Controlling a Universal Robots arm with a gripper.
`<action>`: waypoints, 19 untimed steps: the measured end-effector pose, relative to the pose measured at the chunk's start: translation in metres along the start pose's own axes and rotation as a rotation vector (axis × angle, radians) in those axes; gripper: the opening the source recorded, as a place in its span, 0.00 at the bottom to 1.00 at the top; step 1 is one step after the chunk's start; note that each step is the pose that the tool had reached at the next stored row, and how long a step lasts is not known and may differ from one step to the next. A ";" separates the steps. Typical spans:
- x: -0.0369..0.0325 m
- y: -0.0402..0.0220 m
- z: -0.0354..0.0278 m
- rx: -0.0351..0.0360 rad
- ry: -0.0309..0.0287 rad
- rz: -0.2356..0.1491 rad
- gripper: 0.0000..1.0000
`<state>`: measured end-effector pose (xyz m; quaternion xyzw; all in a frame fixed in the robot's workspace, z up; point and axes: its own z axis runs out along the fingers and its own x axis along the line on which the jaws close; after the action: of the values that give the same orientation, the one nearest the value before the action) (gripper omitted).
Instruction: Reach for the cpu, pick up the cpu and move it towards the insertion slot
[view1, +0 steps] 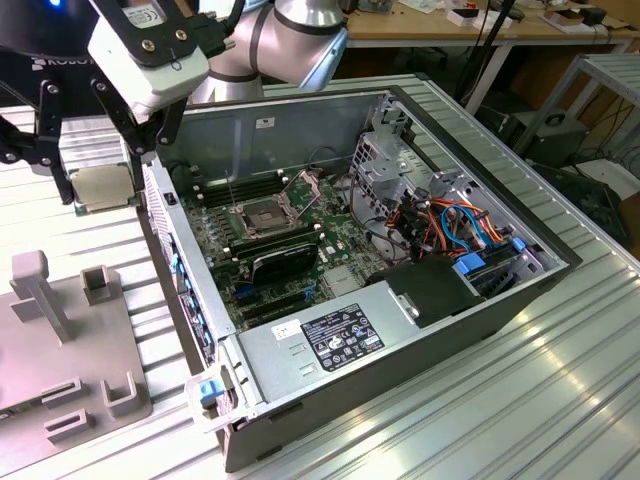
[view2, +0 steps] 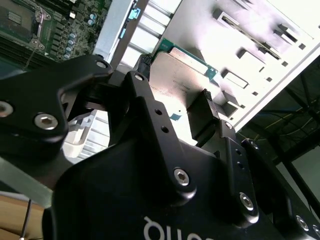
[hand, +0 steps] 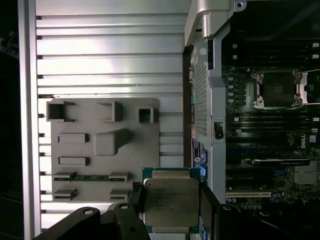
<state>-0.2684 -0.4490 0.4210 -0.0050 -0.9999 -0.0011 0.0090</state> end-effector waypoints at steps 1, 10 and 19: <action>-0.0013 0.0000 0.0000 0.0001 0.0000 0.000 0.55; -0.0130 0.0001 -0.0002 -0.0001 -0.0001 0.000 0.55; -0.0262 0.0002 -0.0004 0.0000 0.0000 0.000 0.55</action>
<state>-0.2422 -0.4490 0.4210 -0.0050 -0.9999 -0.0011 0.0090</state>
